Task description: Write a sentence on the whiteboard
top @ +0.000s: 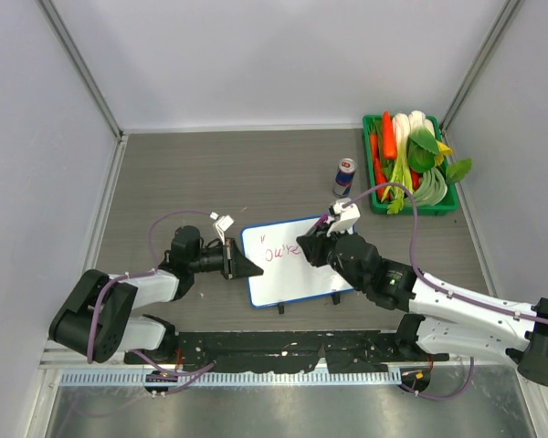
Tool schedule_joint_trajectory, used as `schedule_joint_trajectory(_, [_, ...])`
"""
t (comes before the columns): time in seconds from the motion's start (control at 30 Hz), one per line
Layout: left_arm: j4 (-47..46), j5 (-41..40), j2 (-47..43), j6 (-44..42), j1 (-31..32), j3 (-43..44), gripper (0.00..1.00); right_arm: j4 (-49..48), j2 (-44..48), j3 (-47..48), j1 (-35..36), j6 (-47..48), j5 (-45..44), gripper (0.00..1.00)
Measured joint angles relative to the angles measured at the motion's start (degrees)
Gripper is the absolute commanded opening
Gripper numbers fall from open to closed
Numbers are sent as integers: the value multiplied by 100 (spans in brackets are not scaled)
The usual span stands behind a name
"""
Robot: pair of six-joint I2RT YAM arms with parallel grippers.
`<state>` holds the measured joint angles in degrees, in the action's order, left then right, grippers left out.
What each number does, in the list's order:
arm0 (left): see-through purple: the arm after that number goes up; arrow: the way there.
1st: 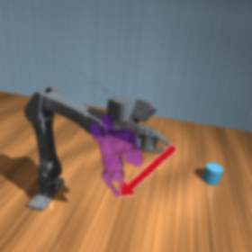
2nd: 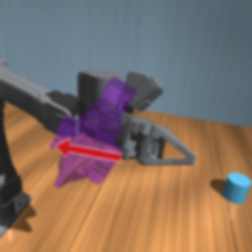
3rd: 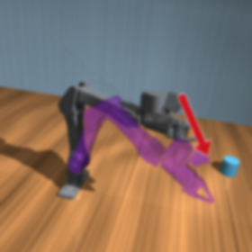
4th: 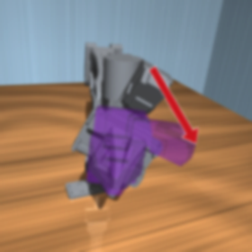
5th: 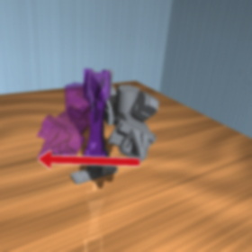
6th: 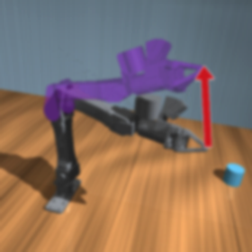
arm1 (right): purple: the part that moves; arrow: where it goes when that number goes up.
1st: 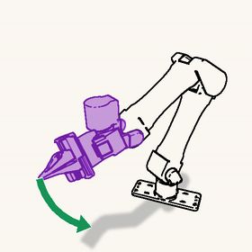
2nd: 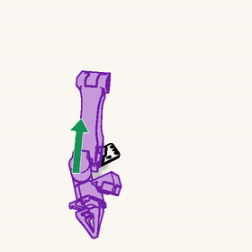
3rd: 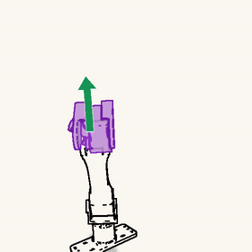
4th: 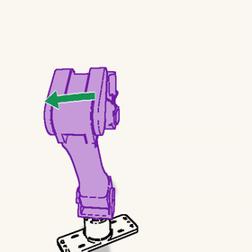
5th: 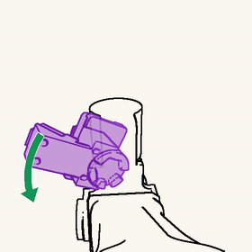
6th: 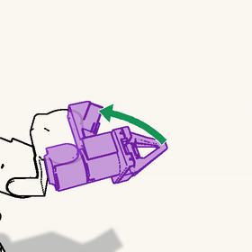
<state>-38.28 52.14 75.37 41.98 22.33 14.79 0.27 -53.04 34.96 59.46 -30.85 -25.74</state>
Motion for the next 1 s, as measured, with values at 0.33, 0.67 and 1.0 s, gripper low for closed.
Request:
schedule_joint_trajectory(0.33, [-46, 15, 50, 0, 0, 9, 0, -48, -221, 505, -562, 188, 544, 1])
schedule_joint_trajectory(0.67, [-48, 15, 105, -7, 0, 48, 0, 245, 343, 529, -1873, 225, 1353, 1])
schedule_joint_trajectory(1.0, [-59, 39, 177, -15, 0, 94, 0, 494, 380, 136, -1045, 402, 942, 2])
